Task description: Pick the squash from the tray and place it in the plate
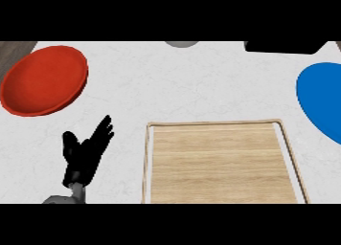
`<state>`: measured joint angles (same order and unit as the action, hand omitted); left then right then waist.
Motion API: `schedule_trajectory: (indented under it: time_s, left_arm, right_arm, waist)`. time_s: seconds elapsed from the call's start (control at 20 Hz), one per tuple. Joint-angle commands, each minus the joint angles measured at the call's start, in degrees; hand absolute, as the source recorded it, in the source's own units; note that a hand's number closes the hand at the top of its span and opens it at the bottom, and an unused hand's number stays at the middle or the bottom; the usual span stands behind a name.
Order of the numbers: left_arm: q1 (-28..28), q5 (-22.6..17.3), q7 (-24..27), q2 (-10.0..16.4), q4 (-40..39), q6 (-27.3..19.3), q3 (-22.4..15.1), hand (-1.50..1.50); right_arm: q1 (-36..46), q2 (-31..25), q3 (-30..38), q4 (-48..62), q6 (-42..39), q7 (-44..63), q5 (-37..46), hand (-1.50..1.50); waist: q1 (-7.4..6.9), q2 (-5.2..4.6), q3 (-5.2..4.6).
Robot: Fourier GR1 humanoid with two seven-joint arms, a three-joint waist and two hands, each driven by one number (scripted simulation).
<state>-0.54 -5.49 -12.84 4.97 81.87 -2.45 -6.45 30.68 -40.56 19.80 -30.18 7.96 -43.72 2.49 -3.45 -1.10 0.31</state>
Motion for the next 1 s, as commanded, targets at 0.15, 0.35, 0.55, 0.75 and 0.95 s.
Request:
schedule_trajectory:
  time_s: [0.15, 0.35, 0.55, 0.75, 0.95]
  left_arm:
    - [-3.43, -0.26, 0.03, -0.11, -1.25, 0.58, 0.51, 0.0]
    - [-1.78, 0.41, 0.67, -0.62, 0.04, 0.29, -0.55, 0.0]
    - [-2.76, 0.71, 0.3, -0.99, -1.58, -0.08, -0.45, 0.0]
    - [-2.55, -0.12, 0.68, -0.37, -1.62, 0.87, 0.27, 0.0]
    - [-2.8, -0.72, -1.53, 0.3, -0.51, 0.68, 1.09, 0.0]
  right_arm:
    - [5.01, -3.19, -6.84, 12.51, 2.53, 5.87, 9.92, -1.5]
    - [7.48, -3.45, -9.7, 16.28, -3.22, 6.05, 12.69, -1.5]
    - [9.05, -0.92, -7.74, 18.18, -8.1, 1.28, 10.45, -1.5]
    - [10.24, 0.38, -3.48, 18.43, -11.37, -3.9, 6.11, -1.5]
    - [11.67, -1.36, 1.44, 20.89, -16.83, -3.72, 1.32, -1.5]
  waist:
    - [-1.83, -1.11, -0.02]
    - [-2.85, -1.18, 0.19]
    - [-1.53, -1.0, 0.27]
    - [-1.33, -1.09, 0.39]
    - [-0.85, -0.79, 0.32]
